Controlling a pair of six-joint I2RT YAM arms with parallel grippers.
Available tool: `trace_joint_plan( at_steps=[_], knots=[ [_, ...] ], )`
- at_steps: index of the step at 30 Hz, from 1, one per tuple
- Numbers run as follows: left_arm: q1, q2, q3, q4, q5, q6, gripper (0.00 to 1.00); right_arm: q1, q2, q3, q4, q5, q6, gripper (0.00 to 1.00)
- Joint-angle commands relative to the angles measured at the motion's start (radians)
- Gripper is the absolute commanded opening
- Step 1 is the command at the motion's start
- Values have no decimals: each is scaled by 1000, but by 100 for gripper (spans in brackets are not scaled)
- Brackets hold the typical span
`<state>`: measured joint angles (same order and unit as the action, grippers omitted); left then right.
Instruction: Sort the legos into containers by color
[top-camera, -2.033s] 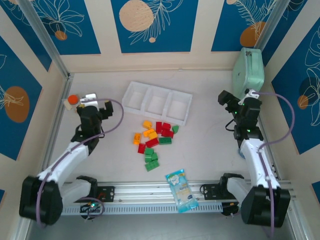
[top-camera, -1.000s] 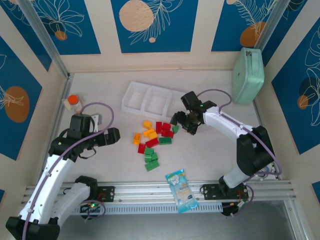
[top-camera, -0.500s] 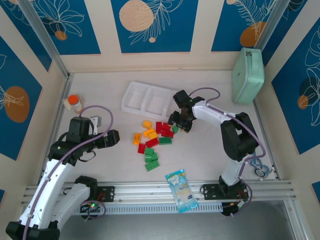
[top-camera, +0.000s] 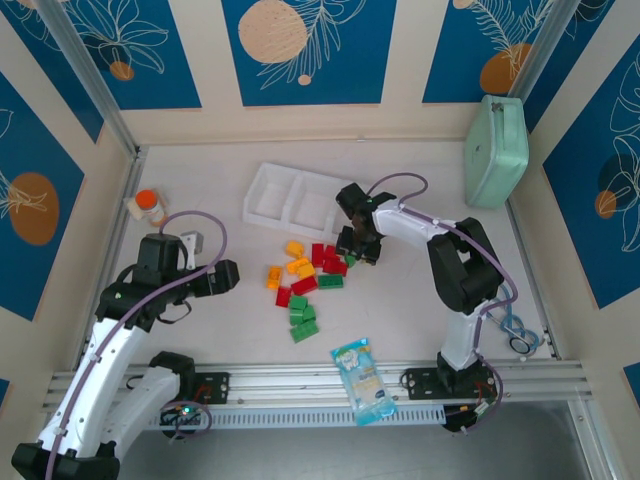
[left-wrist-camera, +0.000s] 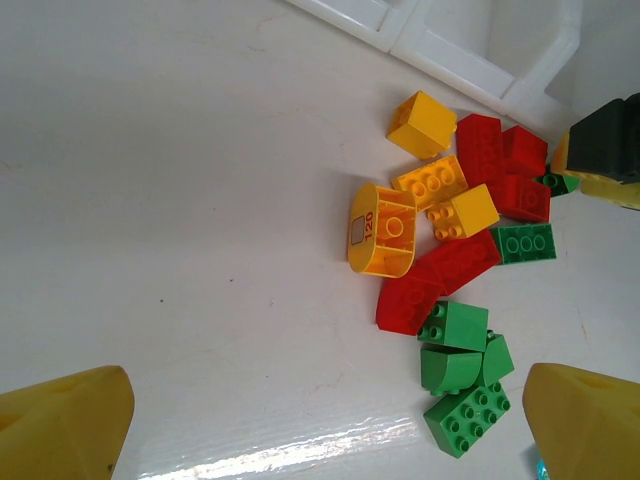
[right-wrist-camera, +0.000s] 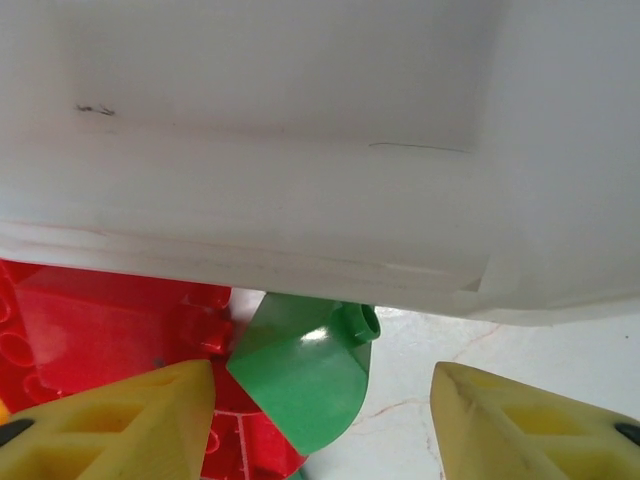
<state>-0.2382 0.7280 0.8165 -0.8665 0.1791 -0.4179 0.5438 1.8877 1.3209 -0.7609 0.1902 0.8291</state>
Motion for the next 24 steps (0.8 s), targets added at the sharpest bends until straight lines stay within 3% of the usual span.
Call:
trace_joint_plan(
  at_steps=[1,7,24],
  knots=[
    [-3,-9,-13,15,-7,15,99,3,13,3,-46,42,-17,57],
    [-3,-8,-13,15,-11,14,99,-19,-25,-53,-50,80,-25,51],
    [-3,-7,-12,15,-11,16,99,-27,-2,-37,-20,32,-76,54]
  ],
)
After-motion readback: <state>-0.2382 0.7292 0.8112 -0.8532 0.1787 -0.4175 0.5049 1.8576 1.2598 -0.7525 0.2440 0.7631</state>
